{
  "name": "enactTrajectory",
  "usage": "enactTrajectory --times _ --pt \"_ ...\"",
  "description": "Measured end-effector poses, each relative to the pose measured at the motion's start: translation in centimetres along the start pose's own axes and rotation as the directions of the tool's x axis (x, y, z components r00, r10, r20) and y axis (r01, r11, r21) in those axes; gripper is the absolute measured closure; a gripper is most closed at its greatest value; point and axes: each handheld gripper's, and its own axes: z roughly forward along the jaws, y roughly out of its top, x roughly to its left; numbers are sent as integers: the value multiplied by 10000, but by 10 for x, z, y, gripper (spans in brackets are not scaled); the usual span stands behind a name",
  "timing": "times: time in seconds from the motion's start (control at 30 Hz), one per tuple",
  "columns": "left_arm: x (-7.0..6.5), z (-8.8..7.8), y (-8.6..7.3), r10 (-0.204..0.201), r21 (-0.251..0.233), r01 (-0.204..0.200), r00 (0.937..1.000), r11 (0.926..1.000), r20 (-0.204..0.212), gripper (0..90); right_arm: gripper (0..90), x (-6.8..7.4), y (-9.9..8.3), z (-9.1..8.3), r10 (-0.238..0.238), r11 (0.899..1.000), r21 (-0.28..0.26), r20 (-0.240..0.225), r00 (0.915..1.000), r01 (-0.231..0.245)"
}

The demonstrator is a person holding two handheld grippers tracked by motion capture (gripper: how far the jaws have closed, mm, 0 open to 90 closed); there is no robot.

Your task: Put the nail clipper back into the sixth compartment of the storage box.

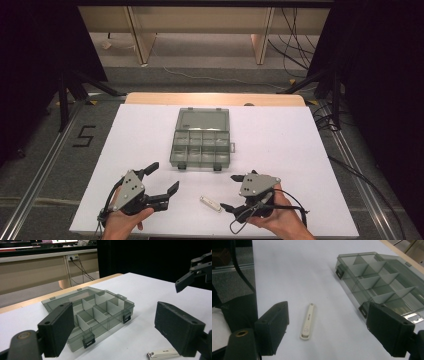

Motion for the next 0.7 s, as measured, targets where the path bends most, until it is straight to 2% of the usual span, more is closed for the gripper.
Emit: enactTrajectory --times 0.07,0.1,0.13,0.17,0.2,0.37,0.43,0.47,0.63,0.7 --pt "0 0 0 -16 -30 16 10000 10000 5 156 198 0 1 3 -49 10000 84 -7 10000 49" --pt "0 0 0 -21 -29 21 10000 10000 1 156 211 0 4 8 -108 9993 357 -181 9998 114" --pt "0 0 0 -17 -26 17 10000 10000 2 156 211 0 4 8 -108 9993 357 -181 9998 114" --pt "0 0 0 -20 -25 20 10000 10000 3 157 237 0 7 14 -178 9974 687 -330 9993 200" --pt "0 0 0 -27 -30 27 10000 10000 5 157 237 0 7 14 -178 9974 687 -330 9993 200" --pt "0 -1 0 -20 -45 20 10000 10000 -2 156 242 2 14 29 -312 9871 1542 -715 9970 419" --pt "0 -1 0 -17 -39 17 10000 10000 -17 156 246 2 14 32 -316 9854 1646 -735 9968 434" --pt "0 -1 0 -18 -52 18 10000 10000 -7 156 258 1 16 37 -450 9809 1848 -886 9950 608" --pt "0 -1 0 -8 -73 8 10000 10000 7 156 258 0 19 44 -438 9744 2153 -1009 9939 648" --pt "0 -1 0 -29 -72 29 10000 10000 -9 156 270 -1 22 48 -621 9704 2258 -1074 9923 852"
